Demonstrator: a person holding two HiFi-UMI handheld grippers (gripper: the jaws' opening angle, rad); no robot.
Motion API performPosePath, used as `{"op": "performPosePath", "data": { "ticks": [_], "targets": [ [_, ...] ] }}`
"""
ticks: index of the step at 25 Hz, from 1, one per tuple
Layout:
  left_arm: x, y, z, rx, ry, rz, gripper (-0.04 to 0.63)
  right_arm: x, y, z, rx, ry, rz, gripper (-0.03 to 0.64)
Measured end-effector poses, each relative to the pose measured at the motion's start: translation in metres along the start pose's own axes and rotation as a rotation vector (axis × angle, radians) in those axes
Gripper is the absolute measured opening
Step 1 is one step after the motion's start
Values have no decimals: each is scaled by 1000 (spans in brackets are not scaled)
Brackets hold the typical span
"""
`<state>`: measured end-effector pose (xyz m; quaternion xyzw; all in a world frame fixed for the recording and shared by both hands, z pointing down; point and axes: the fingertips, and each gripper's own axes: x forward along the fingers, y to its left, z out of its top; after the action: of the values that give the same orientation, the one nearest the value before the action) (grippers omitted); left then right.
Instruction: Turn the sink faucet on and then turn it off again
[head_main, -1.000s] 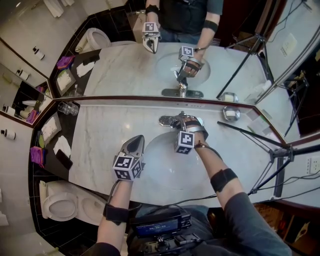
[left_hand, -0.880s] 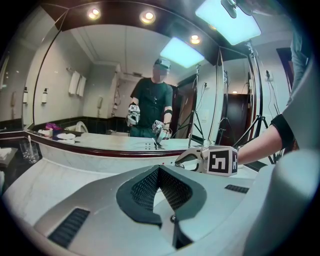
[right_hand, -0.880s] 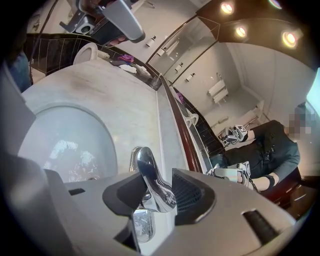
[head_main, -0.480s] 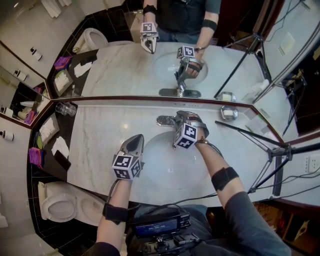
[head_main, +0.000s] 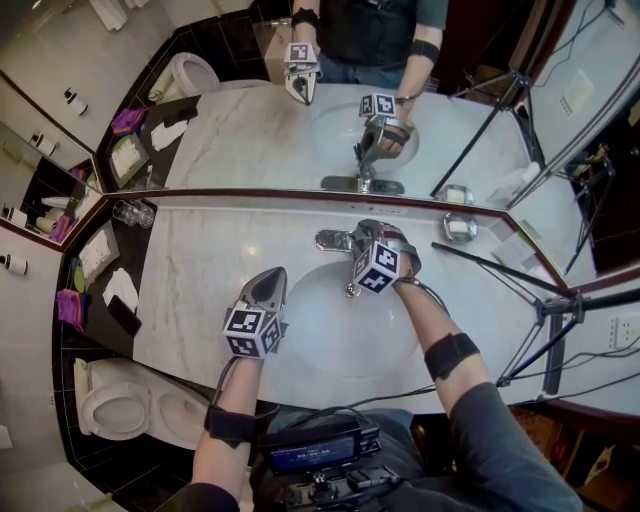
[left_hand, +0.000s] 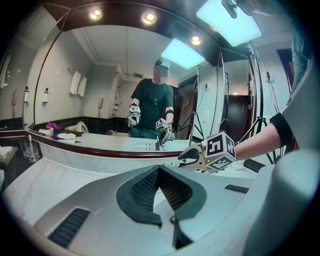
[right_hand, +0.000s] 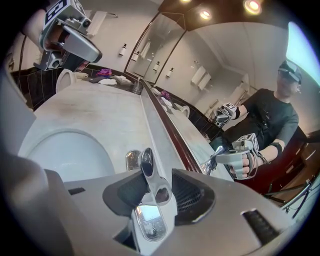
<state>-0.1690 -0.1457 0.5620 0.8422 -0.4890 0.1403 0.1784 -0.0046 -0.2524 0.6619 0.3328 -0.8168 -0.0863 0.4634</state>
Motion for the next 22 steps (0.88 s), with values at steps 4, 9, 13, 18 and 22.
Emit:
{"op": "performPosePath", "data": {
  "ticks": [4,9,13,18,22],
  "targets": [
    [-1,-2,1,-2,-6,-1,-6,-2,4,-3,51,14,-1,158],
    [-3,-6,6,3,-18,-8,-6,-13,7,-3,17,24,-2,161],
    [-2,-9,8,6,-22,-15,-6,-31,6,-5,74,-1,-11,163],
    [-2,-15,11,12,-27,-30,-6,-67,-6,-11,291,-68,-44,104],
    [0,-22,11,18,-28,-43,-6,-92,-15,-29,433,-100,-72,51]
  ]
}}
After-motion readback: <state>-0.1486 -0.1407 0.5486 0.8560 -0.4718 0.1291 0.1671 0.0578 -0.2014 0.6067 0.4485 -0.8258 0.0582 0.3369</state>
